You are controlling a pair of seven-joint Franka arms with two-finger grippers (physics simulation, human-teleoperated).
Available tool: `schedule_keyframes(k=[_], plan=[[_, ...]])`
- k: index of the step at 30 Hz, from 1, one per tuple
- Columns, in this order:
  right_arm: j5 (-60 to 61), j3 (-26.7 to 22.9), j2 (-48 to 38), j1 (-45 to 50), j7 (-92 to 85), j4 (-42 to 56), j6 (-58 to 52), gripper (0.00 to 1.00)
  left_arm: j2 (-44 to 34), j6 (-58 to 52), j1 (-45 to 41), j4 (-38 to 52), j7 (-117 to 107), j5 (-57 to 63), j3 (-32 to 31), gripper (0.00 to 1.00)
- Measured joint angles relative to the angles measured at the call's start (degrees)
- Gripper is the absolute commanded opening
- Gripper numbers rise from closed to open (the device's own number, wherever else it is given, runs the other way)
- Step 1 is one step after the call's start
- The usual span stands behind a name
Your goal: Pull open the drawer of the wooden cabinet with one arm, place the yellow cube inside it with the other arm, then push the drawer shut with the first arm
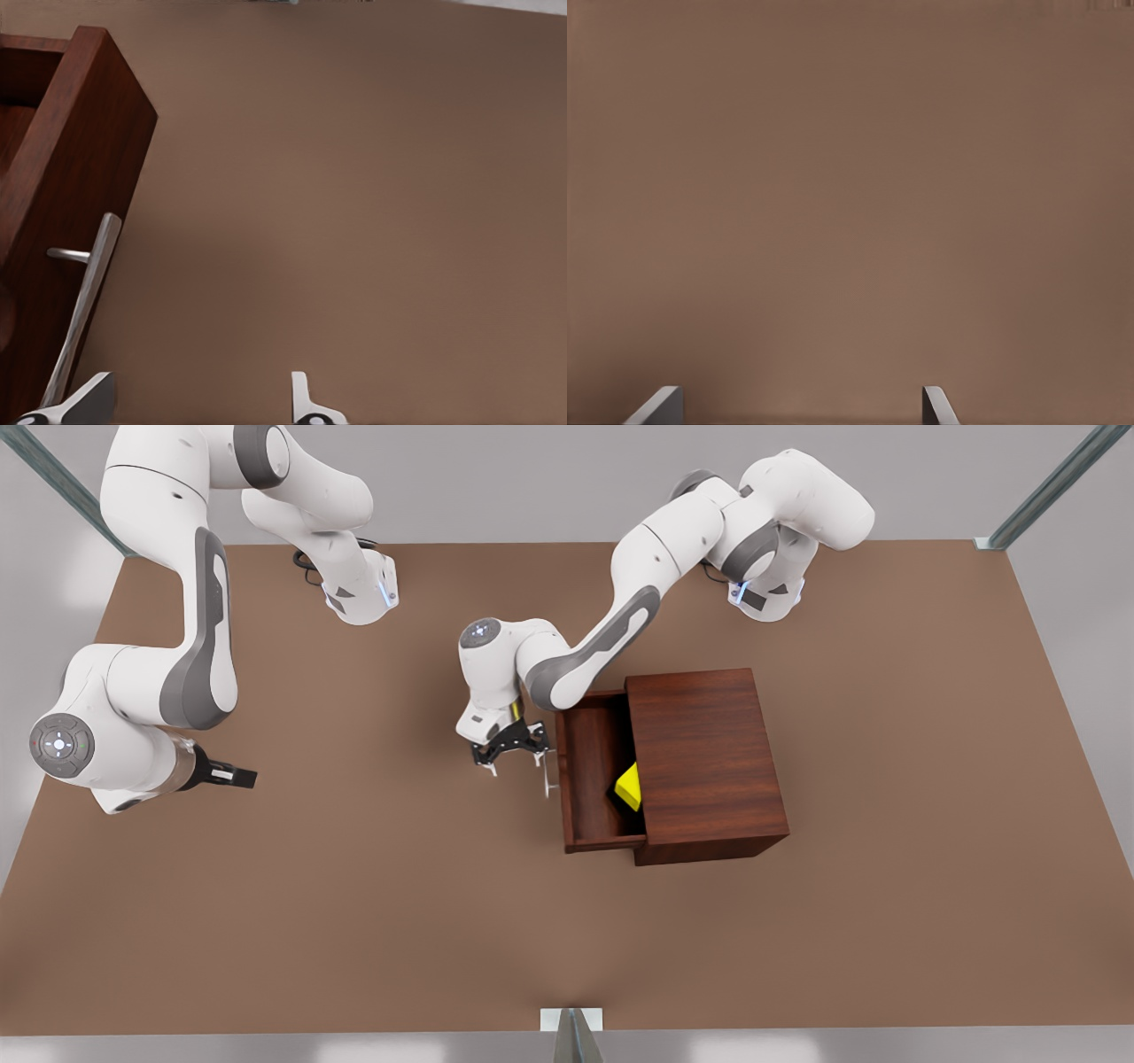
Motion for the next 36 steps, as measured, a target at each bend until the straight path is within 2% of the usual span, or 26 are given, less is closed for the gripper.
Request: schedule_keyframes(k=[25,36], plan=[[-0.17,0.00,0.04,-0.09,-4.06,0.00,-0.42,1.00,-1.70,-7.35,7.49,-1.50,7.92,-0.68,-0.27,1.00],[-0.18,0.00,0.01,-0.09,-4.72,0.00,-0.43,1.00,-4.39,-8.24,10.59,-5.57,13.14,-1.54,-0.32,1.00]])
